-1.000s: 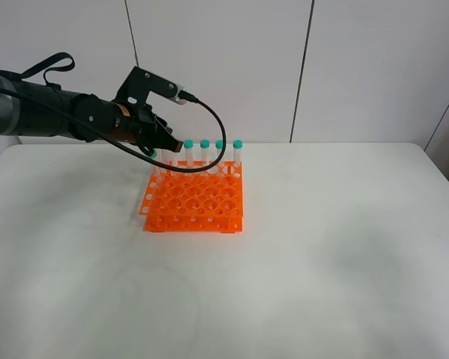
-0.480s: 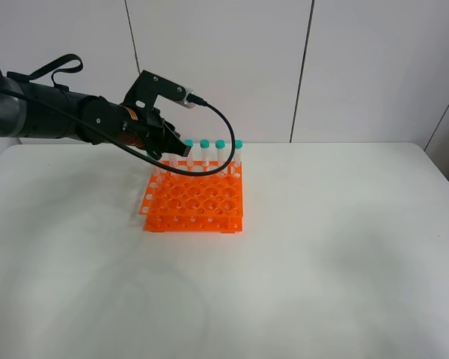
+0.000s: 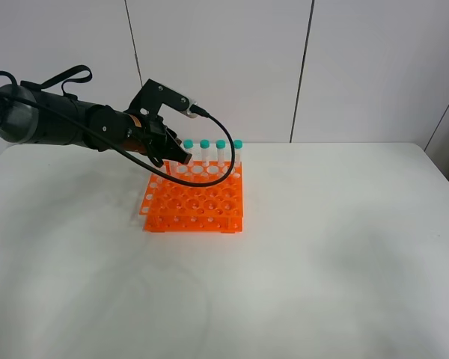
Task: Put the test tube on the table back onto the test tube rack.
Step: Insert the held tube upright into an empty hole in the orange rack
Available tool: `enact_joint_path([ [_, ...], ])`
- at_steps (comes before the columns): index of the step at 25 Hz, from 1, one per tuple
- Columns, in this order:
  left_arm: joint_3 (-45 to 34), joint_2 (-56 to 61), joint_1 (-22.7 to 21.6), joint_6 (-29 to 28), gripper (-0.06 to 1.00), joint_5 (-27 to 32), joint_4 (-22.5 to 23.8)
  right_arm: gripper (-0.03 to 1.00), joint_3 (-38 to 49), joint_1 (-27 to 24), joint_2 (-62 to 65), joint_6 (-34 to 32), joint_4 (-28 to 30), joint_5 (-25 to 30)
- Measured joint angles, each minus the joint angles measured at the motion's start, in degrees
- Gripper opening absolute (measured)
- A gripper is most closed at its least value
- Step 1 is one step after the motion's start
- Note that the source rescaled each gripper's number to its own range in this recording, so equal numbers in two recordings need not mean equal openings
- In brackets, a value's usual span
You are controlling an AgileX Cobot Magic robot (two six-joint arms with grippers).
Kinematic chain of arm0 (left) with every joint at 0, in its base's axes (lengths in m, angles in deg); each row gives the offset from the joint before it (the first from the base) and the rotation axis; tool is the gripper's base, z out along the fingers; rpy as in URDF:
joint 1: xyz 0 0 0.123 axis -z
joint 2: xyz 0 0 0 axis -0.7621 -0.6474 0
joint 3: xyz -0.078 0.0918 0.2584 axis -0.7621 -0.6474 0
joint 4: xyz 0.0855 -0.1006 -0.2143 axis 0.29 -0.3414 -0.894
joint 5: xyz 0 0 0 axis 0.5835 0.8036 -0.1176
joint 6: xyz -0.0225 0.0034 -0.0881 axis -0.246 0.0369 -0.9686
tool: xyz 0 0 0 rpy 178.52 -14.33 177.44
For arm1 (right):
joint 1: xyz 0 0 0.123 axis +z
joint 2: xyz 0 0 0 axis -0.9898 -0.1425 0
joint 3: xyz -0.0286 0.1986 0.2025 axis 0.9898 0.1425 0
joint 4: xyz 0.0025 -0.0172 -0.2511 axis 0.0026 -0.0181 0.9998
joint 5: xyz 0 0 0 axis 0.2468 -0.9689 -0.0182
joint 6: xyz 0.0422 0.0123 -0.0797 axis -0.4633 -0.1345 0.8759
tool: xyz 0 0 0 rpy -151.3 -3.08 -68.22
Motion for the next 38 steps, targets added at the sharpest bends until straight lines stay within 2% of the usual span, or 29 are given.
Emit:
enact_joint_path([
  [38, 0.4, -5.6, -0.2, 0.0, 0.00, -3.1, 0.0, 0.97, 0.0, 0.0, 0.0, 0.0, 0.0, -0.1],
])
